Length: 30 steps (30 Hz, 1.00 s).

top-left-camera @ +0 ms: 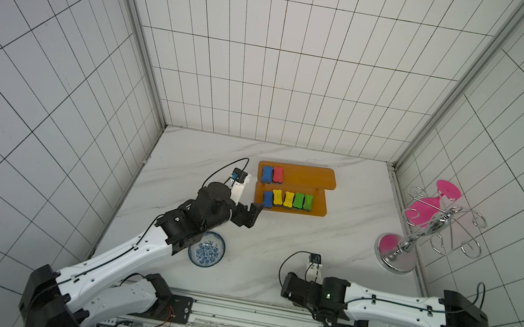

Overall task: Remove the whiteboard erasers from the shelf
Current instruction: Adjust the whiteboard eraser at the center of the board.

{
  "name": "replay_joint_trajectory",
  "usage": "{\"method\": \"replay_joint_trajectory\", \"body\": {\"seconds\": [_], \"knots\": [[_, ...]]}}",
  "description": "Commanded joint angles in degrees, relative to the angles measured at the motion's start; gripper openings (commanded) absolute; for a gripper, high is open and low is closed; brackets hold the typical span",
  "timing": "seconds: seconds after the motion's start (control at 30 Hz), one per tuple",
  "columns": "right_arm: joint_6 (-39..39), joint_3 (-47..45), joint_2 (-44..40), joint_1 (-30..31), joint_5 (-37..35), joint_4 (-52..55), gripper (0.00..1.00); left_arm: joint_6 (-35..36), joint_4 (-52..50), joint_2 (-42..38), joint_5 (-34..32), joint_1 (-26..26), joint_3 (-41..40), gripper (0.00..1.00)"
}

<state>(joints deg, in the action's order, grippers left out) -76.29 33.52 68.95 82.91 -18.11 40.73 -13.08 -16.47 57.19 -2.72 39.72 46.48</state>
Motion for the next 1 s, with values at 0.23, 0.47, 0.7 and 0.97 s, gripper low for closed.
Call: {"method": "replay_joint_trajectory", "body": {"seconds": [0.23, 0.47, 0.7, 0.97], "knots": [[0.0, -1.5, 1.1, -1.3, 0.8, -1.4, 0.41, 0.0, 1.6, 0.3, 0.2, 0.3, 0.0, 0.97], [1.3, 0.5, 3.8, -1.8, -0.1, 0.7, 0.35, -0.1, 1.5, 0.2, -0.2, 0.3, -0.2, 0.97], [3.5, 1.4, 3.3, -3.3, -1.2, 1.0, 0.31, -0.1, 1.6, 0.0, -0.5, 0.3, -0.2, 0.97], [6.4, 3.0, 4.5, -4.9, -1.2, 0.9, 0.3, -0.2, 1.6, -0.4, -0.8, 0.3, -0.5, 0.97]]}}
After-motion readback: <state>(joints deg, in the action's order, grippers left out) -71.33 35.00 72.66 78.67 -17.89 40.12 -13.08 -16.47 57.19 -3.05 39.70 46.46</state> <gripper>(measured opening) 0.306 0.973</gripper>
